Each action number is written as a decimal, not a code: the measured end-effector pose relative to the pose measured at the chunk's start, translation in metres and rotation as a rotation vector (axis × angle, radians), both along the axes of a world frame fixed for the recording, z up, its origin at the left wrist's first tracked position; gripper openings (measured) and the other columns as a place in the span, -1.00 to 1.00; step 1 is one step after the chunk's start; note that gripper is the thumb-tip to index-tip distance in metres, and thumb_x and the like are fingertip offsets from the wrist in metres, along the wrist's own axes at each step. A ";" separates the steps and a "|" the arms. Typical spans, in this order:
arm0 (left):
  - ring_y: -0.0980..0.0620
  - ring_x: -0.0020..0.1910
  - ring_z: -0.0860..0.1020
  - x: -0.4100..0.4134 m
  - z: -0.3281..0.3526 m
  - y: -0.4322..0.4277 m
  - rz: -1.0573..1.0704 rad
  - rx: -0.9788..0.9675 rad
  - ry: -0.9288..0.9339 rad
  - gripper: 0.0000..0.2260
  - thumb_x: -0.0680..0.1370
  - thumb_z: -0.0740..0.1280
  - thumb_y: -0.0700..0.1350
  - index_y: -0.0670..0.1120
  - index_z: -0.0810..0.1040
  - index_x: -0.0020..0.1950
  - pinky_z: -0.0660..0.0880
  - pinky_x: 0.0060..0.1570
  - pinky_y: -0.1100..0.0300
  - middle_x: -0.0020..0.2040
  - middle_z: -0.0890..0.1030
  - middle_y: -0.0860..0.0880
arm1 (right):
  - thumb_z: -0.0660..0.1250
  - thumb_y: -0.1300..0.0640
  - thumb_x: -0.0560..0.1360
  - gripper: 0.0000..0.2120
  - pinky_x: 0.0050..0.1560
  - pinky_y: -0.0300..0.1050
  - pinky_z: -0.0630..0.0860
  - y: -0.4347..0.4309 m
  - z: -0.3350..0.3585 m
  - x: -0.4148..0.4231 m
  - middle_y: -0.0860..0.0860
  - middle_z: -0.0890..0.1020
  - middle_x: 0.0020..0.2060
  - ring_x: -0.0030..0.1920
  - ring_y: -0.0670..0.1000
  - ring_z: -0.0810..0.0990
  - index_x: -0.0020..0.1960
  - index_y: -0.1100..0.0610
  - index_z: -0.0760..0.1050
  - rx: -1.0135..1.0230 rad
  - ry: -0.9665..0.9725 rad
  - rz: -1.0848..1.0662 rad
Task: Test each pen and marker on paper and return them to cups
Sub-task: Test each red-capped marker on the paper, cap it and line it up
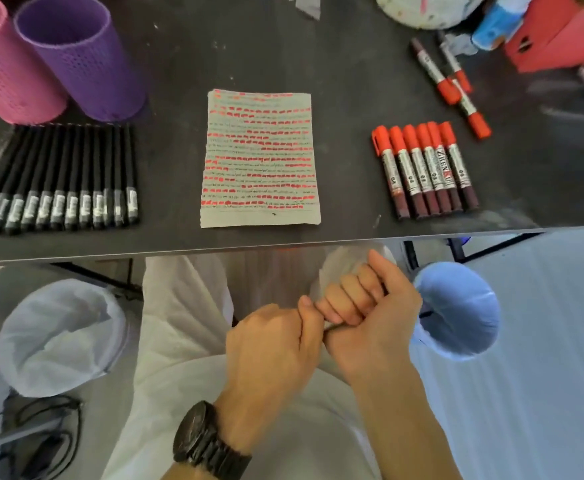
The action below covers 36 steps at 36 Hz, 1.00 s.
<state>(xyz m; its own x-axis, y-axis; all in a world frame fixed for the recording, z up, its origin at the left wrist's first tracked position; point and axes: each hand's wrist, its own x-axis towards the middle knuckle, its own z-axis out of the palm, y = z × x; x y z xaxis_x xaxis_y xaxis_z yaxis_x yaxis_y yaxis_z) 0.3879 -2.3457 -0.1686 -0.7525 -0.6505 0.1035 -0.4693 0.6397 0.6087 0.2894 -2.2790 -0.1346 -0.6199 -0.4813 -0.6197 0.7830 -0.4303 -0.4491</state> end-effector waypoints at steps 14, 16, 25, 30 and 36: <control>0.10 -0.42 0.41 0.019 0.036 -0.074 0.126 0.348 0.341 -0.55 0.60 0.11 0.25 0.05 0.35 -0.40 0.35 -0.39 0.27 -0.47 0.43 0.04 | 0.06 -0.27 0.62 -0.46 -0.12 -0.14 0.54 -0.003 0.036 -0.074 0.00 0.54 -0.31 -0.22 0.01 0.55 -0.29 0.07 0.51 -0.115 0.470 0.093; 0.12 -0.36 0.42 0.009 0.041 -0.074 0.124 0.108 0.314 -0.65 0.55 0.23 0.27 0.10 0.38 -0.34 0.34 -0.34 0.35 -0.43 0.39 0.10 | -0.03 -0.34 0.62 -0.38 -0.22 -0.13 0.53 -0.013 0.035 -0.072 0.03 0.56 -0.30 -0.27 0.02 0.53 -0.14 0.08 0.59 -0.014 0.519 0.116; -0.04 0.27 0.59 -0.030 0.009 -0.069 -0.240 -0.415 0.350 -0.68 0.65 0.30 0.10 -0.10 0.71 0.13 0.46 0.30 0.03 0.22 0.67 -0.02 | 0.37 -0.29 0.45 -0.63 -0.33 -0.13 0.60 -0.046 0.035 -0.088 0.07 0.70 -0.29 -0.35 0.00 0.66 -0.13 0.02 0.67 0.339 0.821 0.229; -0.06 0.26 0.59 -0.043 -0.012 -0.066 -0.240 -0.466 0.285 -0.65 0.65 0.30 0.11 -0.10 0.65 0.28 0.41 0.33 0.07 0.25 0.65 -0.04 | 0.45 0.04 0.54 -0.80 -0.51 -0.15 0.44 -0.055 0.017 -0.096 -0.03 0.54 -0.51 -0.55 -0.01 0.49 -0.20 0.09 0.52 0.489 1.067 0.219; -0.03 0.20 0.61 -0.050 -0.028 -0.067 -0.163 -0.508 0.385 -0.71 0.63 0.36 0.08 -0.06 0.68 0.23 0.45 0.22 0.11 0.20 0.67 0.00 | 0.44 0.10 0.57 -0.79 -0.49 -0.26 0.47 -0.060 0.007 -0.093 0.00 0.64 -0.47 -0.52 -0.07 0.56 -0.15 0.21 0.55 0.530 1.130 0.241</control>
<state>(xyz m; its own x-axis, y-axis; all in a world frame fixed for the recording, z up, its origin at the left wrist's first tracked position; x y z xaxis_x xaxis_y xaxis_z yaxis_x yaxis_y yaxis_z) 0.3375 -2.4126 -0.1968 -0.6850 -0.3306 0.6493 -0.1511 0.9362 0.3173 0.1960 -2.3391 -0.1275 -0.8586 -0.5108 0.0444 -0.1136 0.1050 -0.9880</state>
